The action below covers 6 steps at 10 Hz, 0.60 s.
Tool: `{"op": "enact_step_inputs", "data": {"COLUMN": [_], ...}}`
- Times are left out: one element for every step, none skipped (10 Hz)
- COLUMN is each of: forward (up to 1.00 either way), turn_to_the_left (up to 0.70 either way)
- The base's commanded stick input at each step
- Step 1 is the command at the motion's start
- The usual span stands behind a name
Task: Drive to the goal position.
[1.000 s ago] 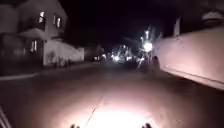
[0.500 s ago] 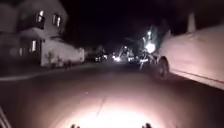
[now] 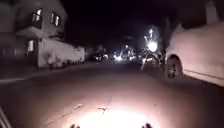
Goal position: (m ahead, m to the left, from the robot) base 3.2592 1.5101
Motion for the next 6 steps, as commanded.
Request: {"op": "enact_step_inputs", "data": {"forward": [0.85, 0.85, 0.85, 0.85, 0.85, 0.85], "turn_to_the_left": [0.0, 0.0, -0.05, -0.13, -0.21, -0.3]}}
